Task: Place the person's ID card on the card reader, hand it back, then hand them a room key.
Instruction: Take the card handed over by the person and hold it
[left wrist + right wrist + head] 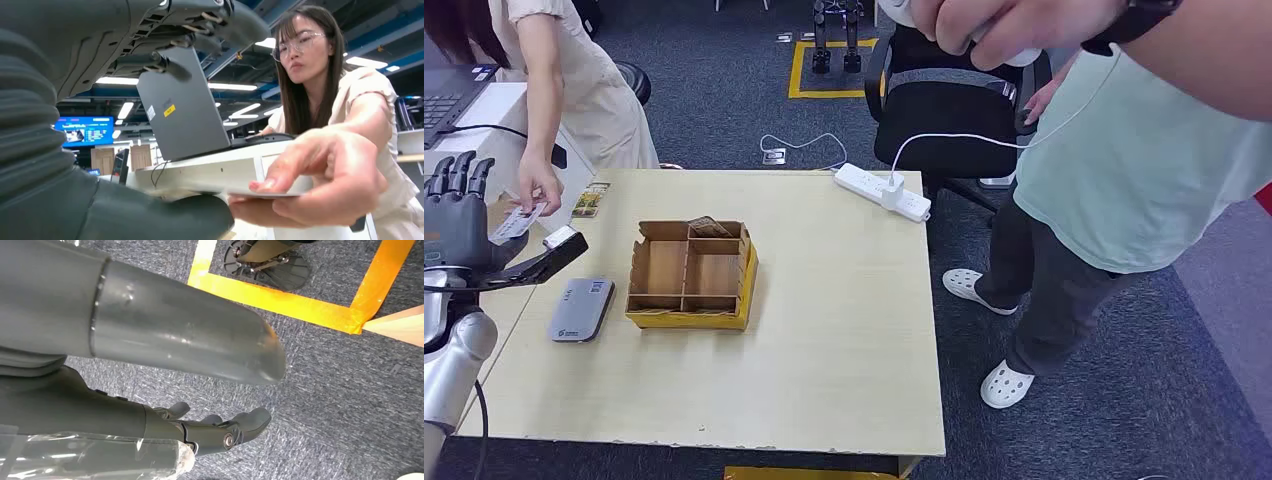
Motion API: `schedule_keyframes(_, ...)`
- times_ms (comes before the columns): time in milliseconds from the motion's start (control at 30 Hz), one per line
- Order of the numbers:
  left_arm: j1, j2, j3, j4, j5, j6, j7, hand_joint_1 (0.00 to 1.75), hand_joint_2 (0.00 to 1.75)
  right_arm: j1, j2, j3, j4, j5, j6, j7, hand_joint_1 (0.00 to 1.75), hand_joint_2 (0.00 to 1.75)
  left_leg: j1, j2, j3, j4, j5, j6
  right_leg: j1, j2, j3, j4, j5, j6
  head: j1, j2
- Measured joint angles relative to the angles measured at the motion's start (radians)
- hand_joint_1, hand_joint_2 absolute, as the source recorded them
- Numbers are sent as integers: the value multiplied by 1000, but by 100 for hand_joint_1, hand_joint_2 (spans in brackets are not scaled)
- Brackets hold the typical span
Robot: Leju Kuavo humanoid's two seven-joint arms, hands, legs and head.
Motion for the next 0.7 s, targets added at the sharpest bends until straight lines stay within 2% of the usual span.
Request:
schedule_keyframes(433, 2, 6, 0, 5, 37, -30, -27, 175, 175, 2, 0, 0, 5, 7, -1, 12, 0, 0, 0, 0, -1, 0, 0, 0, 0, 0, 0, 0, 0, 0, 0, 0)
schedule_keyframes(700, 35, 13, 0, 5, 66, -32, -40, 175, 175, 5, 0, 0, 6, 9, -1, 12, 0, 0, 0, 0, -1, 0, 0, 0, 0, 0, 0, 0, 0, 0, 0, 0)
